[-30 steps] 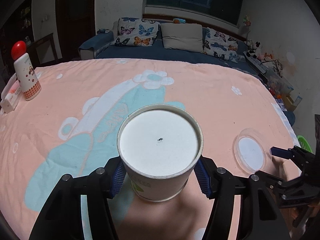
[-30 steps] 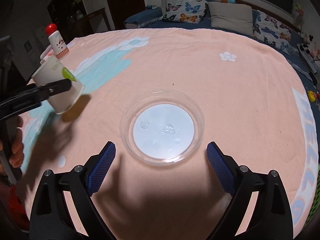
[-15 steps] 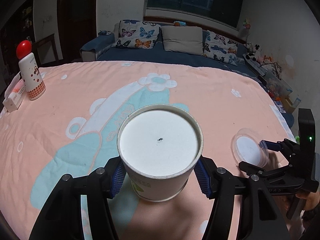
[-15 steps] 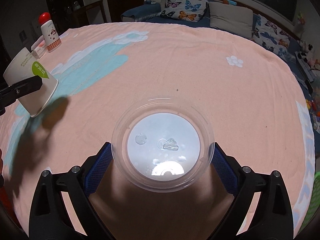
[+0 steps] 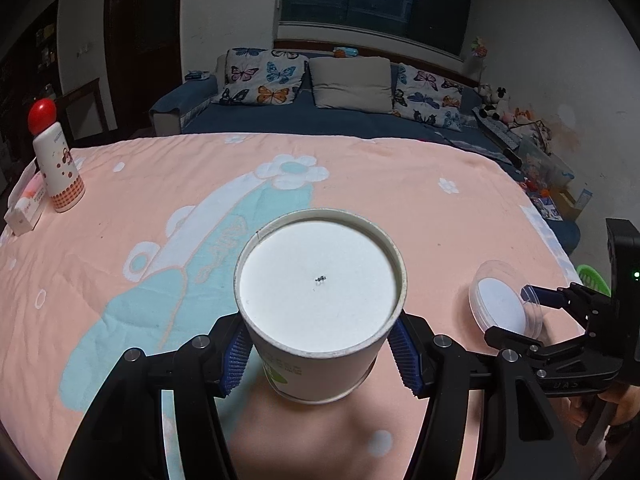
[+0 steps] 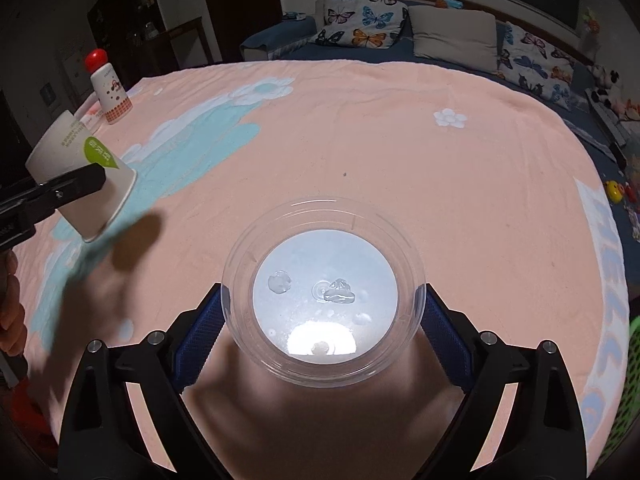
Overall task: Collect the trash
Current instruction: 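Carry the clear lid over the basket with the right tool while the left tool carries the cup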
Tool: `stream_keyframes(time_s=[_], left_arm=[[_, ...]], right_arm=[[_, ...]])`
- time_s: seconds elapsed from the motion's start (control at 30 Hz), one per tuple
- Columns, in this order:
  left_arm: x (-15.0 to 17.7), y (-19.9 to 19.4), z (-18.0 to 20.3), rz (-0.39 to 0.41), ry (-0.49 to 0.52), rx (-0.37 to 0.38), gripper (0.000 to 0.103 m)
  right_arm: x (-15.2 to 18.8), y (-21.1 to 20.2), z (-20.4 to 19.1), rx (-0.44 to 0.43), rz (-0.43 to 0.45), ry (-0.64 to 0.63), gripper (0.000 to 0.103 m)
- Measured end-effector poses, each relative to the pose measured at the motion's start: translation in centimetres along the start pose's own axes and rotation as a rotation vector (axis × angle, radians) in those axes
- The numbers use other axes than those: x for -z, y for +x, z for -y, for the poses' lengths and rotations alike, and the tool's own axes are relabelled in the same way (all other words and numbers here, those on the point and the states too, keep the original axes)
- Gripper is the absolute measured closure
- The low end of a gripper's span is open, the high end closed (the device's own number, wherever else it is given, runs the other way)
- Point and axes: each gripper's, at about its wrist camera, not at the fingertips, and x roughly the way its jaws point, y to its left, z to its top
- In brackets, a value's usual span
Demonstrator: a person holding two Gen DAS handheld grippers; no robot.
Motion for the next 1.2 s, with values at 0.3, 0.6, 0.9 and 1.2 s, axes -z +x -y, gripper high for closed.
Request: stream_keyframes(time_s=[0.3,0.6,0.9,1.2], left_arm=[[0.3,-1.5,5.3,0.016,0.063,0.057,0.045],[0.8,-2.2,12.0,0.018,0.132,0.123,0.045],[1.0,-1.7,18.8,-0.002,0.197,0.201,0.045],[1.1,-0.8,25.5,-0.02,0.276,0.266,0.045]], right_arm=[[3.1,-4.8,3.2,0.025,0.036,0.07,0.011],[6.5,-9.8,8.6,0.095,0.083,0.165,0.011],[10.5,-14.0,15.4,0.184,0.113,0.291,0.011],[15.9,-16.5,24.1,0.301,0.081,0.445,0.011]])
